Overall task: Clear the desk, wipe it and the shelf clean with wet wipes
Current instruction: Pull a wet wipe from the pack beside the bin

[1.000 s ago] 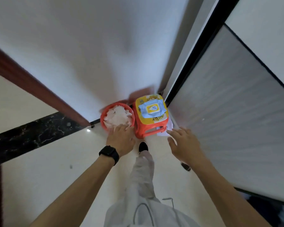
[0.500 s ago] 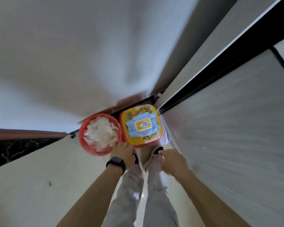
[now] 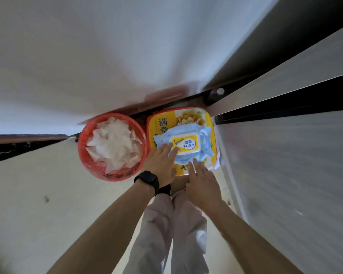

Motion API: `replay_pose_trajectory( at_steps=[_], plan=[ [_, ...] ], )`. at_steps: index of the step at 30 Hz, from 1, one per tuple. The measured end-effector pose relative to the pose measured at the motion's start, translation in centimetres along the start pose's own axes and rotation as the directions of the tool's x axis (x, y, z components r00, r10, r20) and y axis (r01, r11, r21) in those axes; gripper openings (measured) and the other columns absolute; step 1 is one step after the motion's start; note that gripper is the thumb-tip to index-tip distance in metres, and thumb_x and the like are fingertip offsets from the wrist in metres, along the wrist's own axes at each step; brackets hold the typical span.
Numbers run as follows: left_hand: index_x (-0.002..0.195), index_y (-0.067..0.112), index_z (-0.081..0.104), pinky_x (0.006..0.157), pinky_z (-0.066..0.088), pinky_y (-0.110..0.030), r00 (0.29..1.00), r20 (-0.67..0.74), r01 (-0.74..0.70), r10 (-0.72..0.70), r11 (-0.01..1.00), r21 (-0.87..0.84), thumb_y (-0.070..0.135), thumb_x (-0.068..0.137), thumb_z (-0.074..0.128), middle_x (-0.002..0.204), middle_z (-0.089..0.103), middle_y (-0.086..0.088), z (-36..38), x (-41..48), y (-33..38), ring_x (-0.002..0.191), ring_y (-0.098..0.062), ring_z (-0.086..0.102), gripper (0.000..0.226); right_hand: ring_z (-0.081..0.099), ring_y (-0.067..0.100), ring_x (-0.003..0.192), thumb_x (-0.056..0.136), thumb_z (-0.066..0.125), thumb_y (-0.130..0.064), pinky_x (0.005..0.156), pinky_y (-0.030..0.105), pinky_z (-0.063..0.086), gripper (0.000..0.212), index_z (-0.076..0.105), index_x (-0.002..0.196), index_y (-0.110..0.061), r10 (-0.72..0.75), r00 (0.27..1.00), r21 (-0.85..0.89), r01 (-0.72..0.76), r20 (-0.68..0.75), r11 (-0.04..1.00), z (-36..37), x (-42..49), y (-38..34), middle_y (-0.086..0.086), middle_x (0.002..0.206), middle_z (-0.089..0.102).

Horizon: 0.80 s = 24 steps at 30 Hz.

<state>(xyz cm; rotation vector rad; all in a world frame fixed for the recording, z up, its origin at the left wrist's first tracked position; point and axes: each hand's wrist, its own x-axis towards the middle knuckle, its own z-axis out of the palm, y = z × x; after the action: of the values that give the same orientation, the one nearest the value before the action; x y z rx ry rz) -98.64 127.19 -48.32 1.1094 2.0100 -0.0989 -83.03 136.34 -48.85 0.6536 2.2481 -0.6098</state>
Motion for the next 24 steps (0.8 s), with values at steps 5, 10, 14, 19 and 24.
replay_pose_trajectory(
  at_steps=[5,10,14,19,24],
  plan=[
    [0.157,0.018,0.011,0.121,0.015,-0.047,0.995,-0.051,-0.08,0.087,0.99,0.116,0.036,0.098,0.051,0.165,0.006,-0.009,1.8,5.0,-0.5,0.151,-0.033,0.011,0.073,-0.004,0.022,0.154,0.097,0.04,-0.022,0.122,0.051,0.007,0.073,0.001,0.158,-0.014,-0.017,0.996,-0.114,0.026,0.084,0.993,2.2,3.3,1.6,0.003,0.166,-0.012],
    [0.146,0.005,0.038,0.098,0.045,-0.051,0.993,-0.097,-0.026,0.061,0.945,0.325,0.041,0.096,0.058,0.148,0.042,-0.026,2.6,7.7,0.3,0.126,-0.047,0.05,0.065,0.022,0.025,0.151,0.084,0.044,-0.023,0.114,0.062,0.029,0.073,0.028,0.155,-0.012,-0.074,0.996,-0.159,0.064,-0.058,0.985,4.7,2.9,3.1,0.007,0.166,0.016],
    [0.149,-0.006,0.018,0.099,0.04,-0.054,0.992,0.037,-0.125,0.119,0.918,0.377,0.035,0.108,0.028,0.15,0.031,-0.036,1.2,8.3,0.9,0.126,-0.051,0.047,0.059,0.018,0.025,0.152,0.084,0.038,-0.027,0.115,0.062,0.025,0.075,0.023,0.157,-0.013,-0.068,0.997,-0.177,0.058,-0.047,0.982,4.0,3.1,2.7,0.007,0.167,0.01],
    [0.137,0.016,0.047,0.065,0.043,-0.038,0.992,-0.124,-0.029,0.037,0.998,0.063,0.037,0.105,0.036,0.108,0.067,-0.007,-3.8,10.0,-1.8,0.088,-0.032,0.062,0.04,0.037,0.033,0.144,0.083,0.062,-0.026,0.111,0.055,0.037,0.072,0.04,0.149,-0.007,-0.059,0.996,-0.117,0.05,-0.069,0.992,3.1,3.6,1.7,0.012,0.162,0.027],
    [0.134,0.017,0.058,0.096,0.044,-0.046,0.839,-0.411,-0.165,0.356,0.887,0.431,0.008,0.085,0.043,0.131,0.059,-0.012,-2.7,9.0,-4.8,0.121,-0.032,0.05,0.053,0.06,0.033,0.109,0.094,0.054,-0.027,0.081,0.043,0.053,0.062,0.032,0.15,-0.011,0.117,0.981,0.202,-0.085,-0.154,0.976,0.5,5.9,0.1,0.011,0.14,0.05]
  ],
)
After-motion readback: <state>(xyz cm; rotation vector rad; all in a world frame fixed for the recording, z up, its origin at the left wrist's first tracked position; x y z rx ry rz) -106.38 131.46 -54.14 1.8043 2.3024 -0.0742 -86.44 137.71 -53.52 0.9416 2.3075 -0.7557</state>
